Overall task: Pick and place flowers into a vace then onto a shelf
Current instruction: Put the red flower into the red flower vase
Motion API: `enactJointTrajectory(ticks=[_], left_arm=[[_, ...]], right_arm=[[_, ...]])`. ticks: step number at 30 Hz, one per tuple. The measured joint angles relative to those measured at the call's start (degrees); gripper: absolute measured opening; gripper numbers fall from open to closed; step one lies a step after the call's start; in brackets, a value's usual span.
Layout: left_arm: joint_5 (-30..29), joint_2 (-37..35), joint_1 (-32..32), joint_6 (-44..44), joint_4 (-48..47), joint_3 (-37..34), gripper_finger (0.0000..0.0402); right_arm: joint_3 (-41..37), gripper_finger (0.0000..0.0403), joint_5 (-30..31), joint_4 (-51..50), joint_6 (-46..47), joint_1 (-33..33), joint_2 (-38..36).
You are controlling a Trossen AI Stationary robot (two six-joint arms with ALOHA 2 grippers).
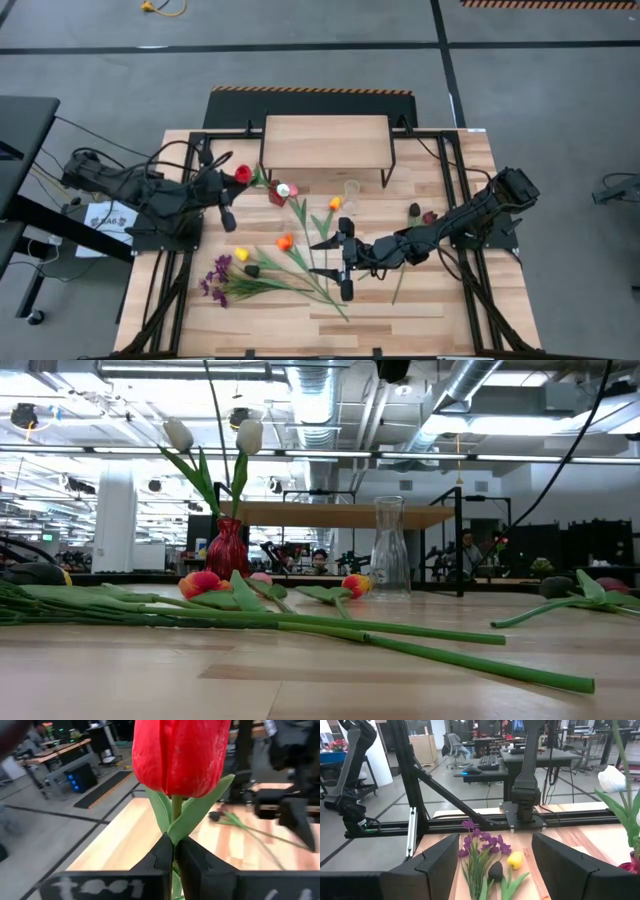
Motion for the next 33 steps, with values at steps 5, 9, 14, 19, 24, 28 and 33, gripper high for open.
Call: enactJointTrajectory(ticks=[5, 9, 14, 19, 24, 28, 33], left_arm=[[0.3, 0.3, 4.4, 0.0, -3.1, 0.0, 0.0], [2.8, 1.7, 8.6, 0.0, -3.5, 0.0, 0.0], [7.0, 3.0, 12.6, 0.0, -2.9, 0.0, 0.0], [9.6, 3.9, 14.4, 0.0, -2.1, 0.0, 0.0], [10.4, 5.7, 15.0, -0.1, -1.1, 0.0, 0.0], [10.4, 7.5, 15.0, -0.2, -0.7, 0.0, 0.0], [9.7, 8.5, 14.9, -0.2, -0.7, 0.0, 0.0]], right_arm=[[0.0, 0.0246, 0.0, 0.0, 0.4, 0.0, 0.0], [0.0, 0.0246, 0.0, 0.1, 0.4, 0.0, 0.0], [0.0, 0.0246, 0.0, 0.2, 0.5, 0.0, 0.0], [0.0, 0.0246, 0.0, 0.1, 0.5, 0.0, 0.0], [0.0, 0.0246, 0.0, 0.1, 0.5, 0.0, 0.0], [0.0, 0.0246, 0.0, 0.1, 0.5, 0.0, 0.0], [0.0, 0.0246, 0.0, 0.1, 0.6, 0.1, 0.0]])
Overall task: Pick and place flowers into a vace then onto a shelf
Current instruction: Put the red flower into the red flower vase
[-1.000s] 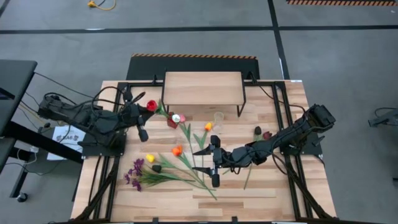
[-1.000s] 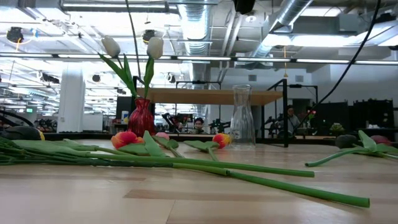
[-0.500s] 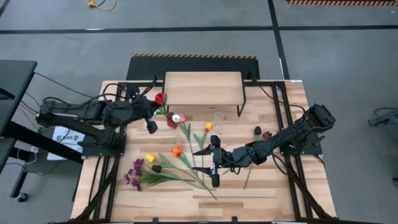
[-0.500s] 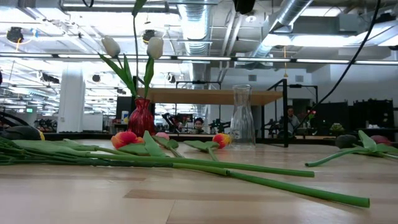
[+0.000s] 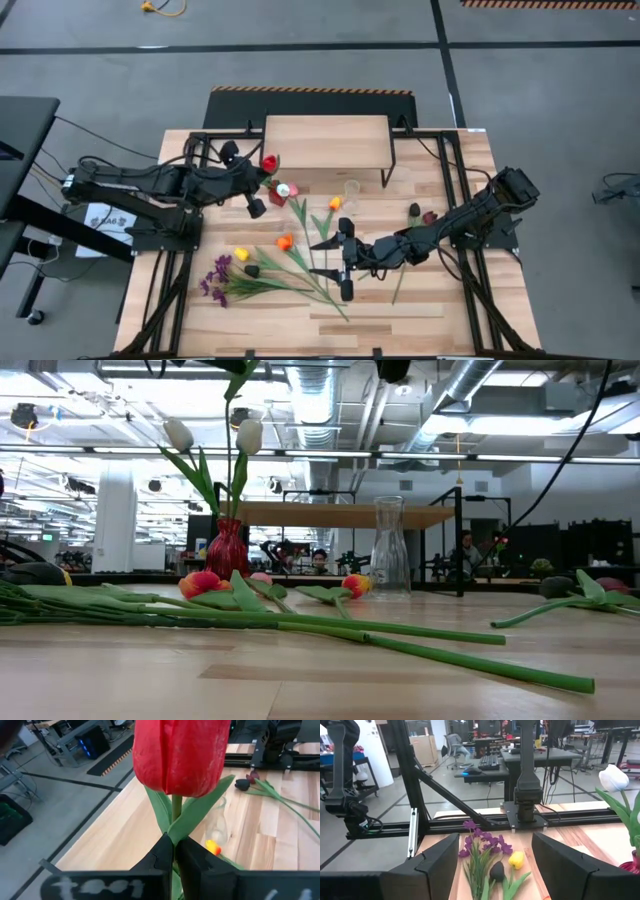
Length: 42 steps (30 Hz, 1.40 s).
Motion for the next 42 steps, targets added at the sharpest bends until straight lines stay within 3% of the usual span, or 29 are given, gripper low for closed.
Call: enactJointTrajectory(ticks=[5, 20, 42], left_arm=[[-0.3, -0.4, 0.0, 0.0, 0.0, 0.0, 0.0006], [0.2, -0.6, 0.0, -1.3, -0.4, 0.0, 0.0073], [-3.8, -0.6, 0.0, -4.4, -4.4, 0.0, 0.0076]], right_arm=[[0.0, 0.0246, -0.1, -0.1, 1.4, 0.0, 0.0], [0.0, 0.0246, -0.1, -0.1, 1.4, 0.0, 0.0], [0.0, 0.0246, -0.1, -0.1, 1.4, 0.0, 0.0]])
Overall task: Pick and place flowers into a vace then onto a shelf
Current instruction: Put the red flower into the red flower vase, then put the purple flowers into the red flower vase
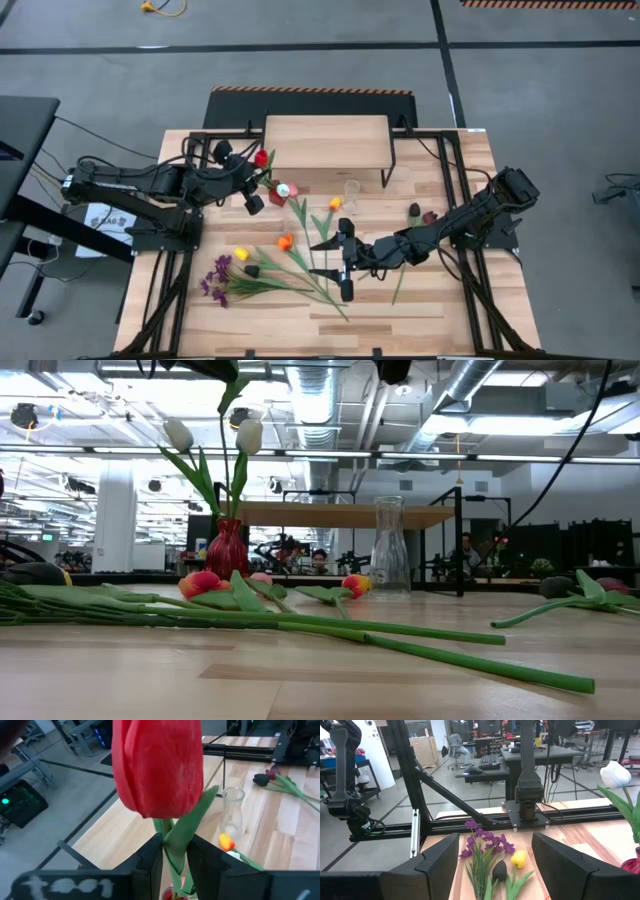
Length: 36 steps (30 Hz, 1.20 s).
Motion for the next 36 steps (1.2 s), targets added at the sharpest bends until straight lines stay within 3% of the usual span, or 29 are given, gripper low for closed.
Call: enactJointTrajectory(ticks=[6, 16, 24, 32, 36], left_arm=[[0.0, 0.0, 0.0, -0.1, -0.1, 0.0, 0.0088], [-1.4, 0.0, 0.0, -0.4, -1.7, 0.0, 0.0151], [-0.6, -4.1, 0.0, -0.4, -2.3, -0.1, 0.0158], [9.4, -9.6, -0.8, -2.4, -2.4, -0.1, 0.0158], [9.8, -11.0, -6.4, -3.4, -2.1, -0.1, 0.0158]], right_arm=[[0.0, 0.0246, 0.0, 0.0, 0.3, 0.0, 0.0], [0.0, 0.0246, 0.0, -1.1, 1.1, 0.0, 0.0], [0.0, 0.0246, 0.0, -1.5, 1.1, 0.0, 0.0], [0.0, 0.0246, 0.0, -3.6, 1.0, 0.3, 0.0], [0.0, 0.0246, -0.2, -6.9, 1.1, 1.0, 0.0]])
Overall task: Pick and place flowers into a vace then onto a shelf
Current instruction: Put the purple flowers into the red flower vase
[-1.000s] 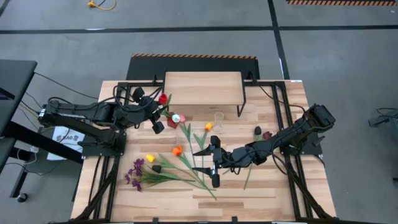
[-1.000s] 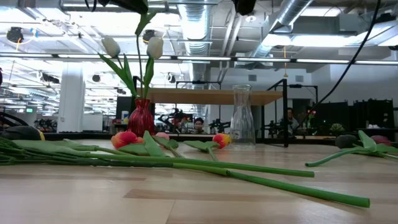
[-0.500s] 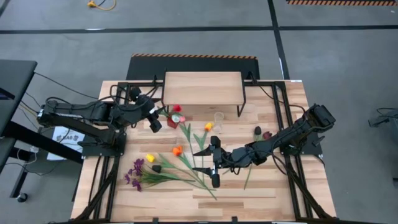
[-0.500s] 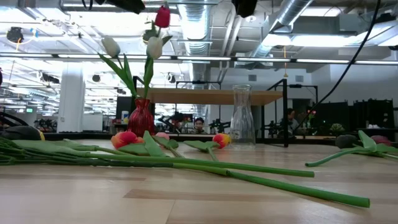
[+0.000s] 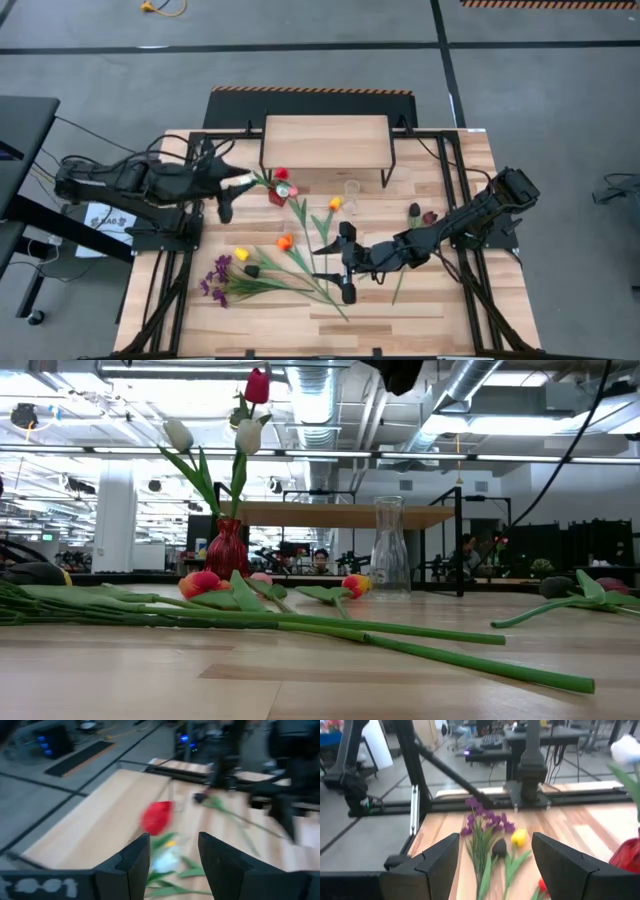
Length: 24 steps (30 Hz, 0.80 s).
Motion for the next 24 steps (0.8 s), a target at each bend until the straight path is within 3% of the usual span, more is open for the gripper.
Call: enactJointTrajectory(ticks=[7, 15, 19, 24], left_arm=[[-9.8, 0.3, -17.2, -0.8, 6.8, -1.6, 0.0158], [-32.5, 0.2, -36.2, -4.6, 12.9, -9.6, 0.0158], [-35.9, 0.2, -41.7, -9.8, 16.0, -14.3, 0.0158], [-35.8, 0.2, -45.6, -6.1, 31.5, -22.4, 0.0158]], right_arm=[[0.0, 0.0246, 1.2, -5.4, 9.7, 0.5, 0.0], [-1.1, 0.0246, 24.9, -13.8, 26.4, 4.5, 0.0], [-1.1, 0.0246, 26.8, -23.3, 37.5, 5.9, 0.0], [-1.1, 0.0246, 26.1, -28.5, 47.2, 5.7, 1.2]])
